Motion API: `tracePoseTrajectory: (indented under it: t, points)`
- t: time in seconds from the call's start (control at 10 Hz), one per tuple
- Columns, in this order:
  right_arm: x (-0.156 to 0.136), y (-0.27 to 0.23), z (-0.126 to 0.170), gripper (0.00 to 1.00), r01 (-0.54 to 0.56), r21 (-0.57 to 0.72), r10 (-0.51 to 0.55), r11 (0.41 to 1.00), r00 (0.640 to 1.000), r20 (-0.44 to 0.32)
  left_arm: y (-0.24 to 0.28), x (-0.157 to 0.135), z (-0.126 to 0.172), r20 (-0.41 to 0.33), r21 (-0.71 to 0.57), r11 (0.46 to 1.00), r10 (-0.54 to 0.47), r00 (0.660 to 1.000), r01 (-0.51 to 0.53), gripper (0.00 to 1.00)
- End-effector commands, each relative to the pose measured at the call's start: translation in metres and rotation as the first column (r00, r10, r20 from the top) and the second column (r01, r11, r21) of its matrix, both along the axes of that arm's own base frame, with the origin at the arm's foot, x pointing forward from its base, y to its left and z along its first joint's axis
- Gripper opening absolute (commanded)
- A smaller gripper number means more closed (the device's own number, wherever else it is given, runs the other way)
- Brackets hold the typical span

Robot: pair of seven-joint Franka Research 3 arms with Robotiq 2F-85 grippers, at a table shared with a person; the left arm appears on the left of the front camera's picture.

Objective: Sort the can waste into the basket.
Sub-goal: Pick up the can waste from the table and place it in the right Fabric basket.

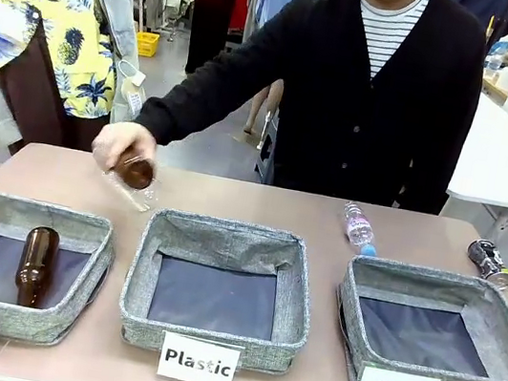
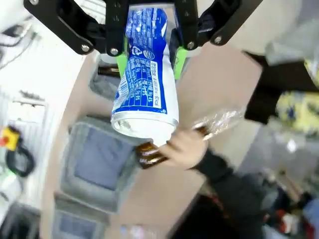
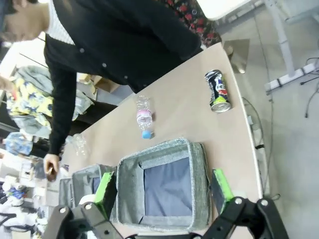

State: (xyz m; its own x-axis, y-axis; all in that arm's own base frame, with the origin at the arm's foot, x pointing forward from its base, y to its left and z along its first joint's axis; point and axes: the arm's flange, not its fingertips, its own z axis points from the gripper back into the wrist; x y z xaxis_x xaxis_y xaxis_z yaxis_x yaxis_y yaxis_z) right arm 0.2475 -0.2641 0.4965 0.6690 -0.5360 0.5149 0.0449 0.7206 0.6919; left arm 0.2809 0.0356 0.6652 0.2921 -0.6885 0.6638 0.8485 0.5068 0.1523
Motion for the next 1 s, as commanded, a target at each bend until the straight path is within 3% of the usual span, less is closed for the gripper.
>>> tracePoseTrajectory:
  t: [0.0,0.1,0.2,0.3,0.4,0.5,0.7,0.9]
  points:
    - [0.0,0.001,-0.001,1.0,0.019,-0.003,-0.019,1.0,1.0,0.002,0.209,-0.06,0.015,-0.031,-0.243,0.895,0.379,0.925,-0.375,0.38]
    - [0.0,0.001,-0.001,1.0,0.019,-0.003,-0.019,1.0,1.0,0.002,0.255,-0.06,0.015,-0.137,-0.318,0.812,0.471,0.871,-0.489,0.38]
    - [0.0,0.001,-0.001,1.0,0.019,-0.003,-0.019,1.0,1.0,0.002,0.287,-0.076,0.011,-0.205,-0.343,0.711,0.581,0.787,-0.614,0.38]
    - [0.0,0.001,-0.001,1.0,0.019,-0.003,-0.019,1.0,1.0,0.002,0.314,-0.1,0.009,-0.268,-0.355,0.602,0.667,0.695,-0.715,0.38]
    - [0.0,0.001,-0.001,1.0,0.019,-0.003,-0.019,1.0,1.0,0.002,0.328,-0.115,0.005,-0.281,-0.379,0.523,0.721,0.634,-0.763,0.38]
    - [0.0,0.001,-0.001,1.0,0.019,-0.003,-0.019,1.0,1.0,0.002,0.331,-0.123,0.0,-0.275,-0.39,0.513,0.728,0.629,-0.764,0.38]
    - [0.0,0.001,-0.001,1.0,0.019,-0.003,-0.019,1.0,1.0,0.002,0.332,-0.135,-0.013,-0.246,-0.435,0.538,0.701,0.67,-0.722,0.38]
    - [0.0,0.001,-0.001,1.0,0.019,-0.003,-0.019,1.0,1.0,0.002,0.326,-0.137,-0.013,-0.218,-0.43,0.559,0.697,0.683,-0.709,0.38]
